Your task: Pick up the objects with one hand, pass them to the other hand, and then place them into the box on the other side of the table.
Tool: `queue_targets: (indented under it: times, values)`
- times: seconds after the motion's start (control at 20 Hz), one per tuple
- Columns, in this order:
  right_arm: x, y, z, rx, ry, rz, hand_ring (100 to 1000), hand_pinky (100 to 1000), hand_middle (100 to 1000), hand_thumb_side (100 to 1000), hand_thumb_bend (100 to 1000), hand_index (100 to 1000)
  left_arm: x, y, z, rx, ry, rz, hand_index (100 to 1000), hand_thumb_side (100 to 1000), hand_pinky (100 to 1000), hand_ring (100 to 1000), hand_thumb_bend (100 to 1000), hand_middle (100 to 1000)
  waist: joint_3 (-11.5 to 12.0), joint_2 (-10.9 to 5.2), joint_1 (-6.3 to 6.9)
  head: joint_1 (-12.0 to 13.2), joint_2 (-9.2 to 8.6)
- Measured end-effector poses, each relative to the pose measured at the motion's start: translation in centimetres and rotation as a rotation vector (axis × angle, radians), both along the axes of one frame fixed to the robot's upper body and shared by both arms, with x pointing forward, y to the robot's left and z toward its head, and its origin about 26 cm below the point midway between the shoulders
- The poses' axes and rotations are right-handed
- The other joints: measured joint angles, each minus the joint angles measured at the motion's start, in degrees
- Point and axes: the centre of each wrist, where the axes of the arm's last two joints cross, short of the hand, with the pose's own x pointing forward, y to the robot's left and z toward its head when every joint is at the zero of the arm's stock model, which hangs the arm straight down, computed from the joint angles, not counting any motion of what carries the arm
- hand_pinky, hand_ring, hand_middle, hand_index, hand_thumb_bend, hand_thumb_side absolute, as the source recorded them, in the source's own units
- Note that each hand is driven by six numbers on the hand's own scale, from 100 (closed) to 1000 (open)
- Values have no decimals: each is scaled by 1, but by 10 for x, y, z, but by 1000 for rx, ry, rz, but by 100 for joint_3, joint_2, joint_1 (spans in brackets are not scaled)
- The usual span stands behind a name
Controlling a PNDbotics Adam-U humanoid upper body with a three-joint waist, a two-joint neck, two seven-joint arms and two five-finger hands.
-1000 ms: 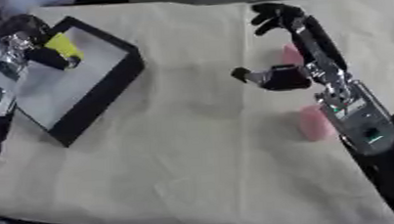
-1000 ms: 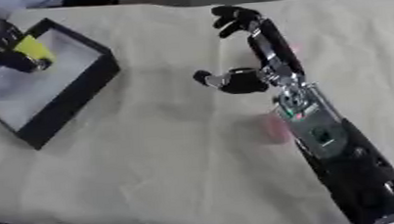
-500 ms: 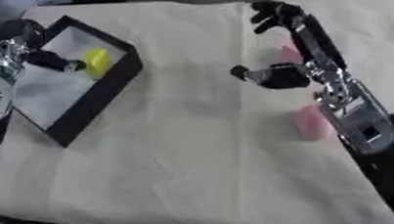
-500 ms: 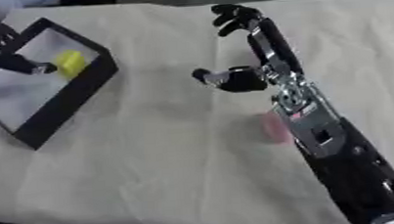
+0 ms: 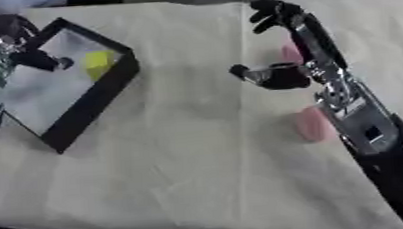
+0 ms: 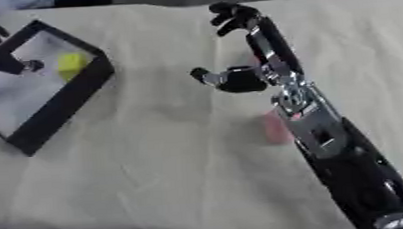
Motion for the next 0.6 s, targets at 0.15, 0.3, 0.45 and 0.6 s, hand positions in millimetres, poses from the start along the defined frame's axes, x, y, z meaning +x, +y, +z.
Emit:
queue_targets:
  times: [0.15, 0.3, 0.45, 0.6]
  values:
    - [1, 2, 7, 3, -17, 2, 671, 850, 673, 100, 656, 838, -7, -5, 11, -77, -123, -29, 735, 381, 761, 700, 457, 632, 0, 0, 0, -166, 0]
    - [3, 3, 15, 12, -38, 3, 671, 851, 673, 100, 656, 838, -14, -10, 18, -170, -239, -69, 725, 402, 753, 689, 428, 638, -13, 0, 0, -323, 1]
    - [4, 2, 24, 27, -50, -2, 670, 851, 671, 100, 656, 837, -20, -13, 20, -259, -316, -100, 710, 404, 743, 669, 410, 610, -26, 0, 0, -459, 1]
    - [6, 0, 33, 40, -55, -12, 671, 850, 672, 100, 657, 837, -25, -16, 21, -330, -367, -122, 703, 408, 739, 659, 396, 599, -32, 0, 0, -594, 1]
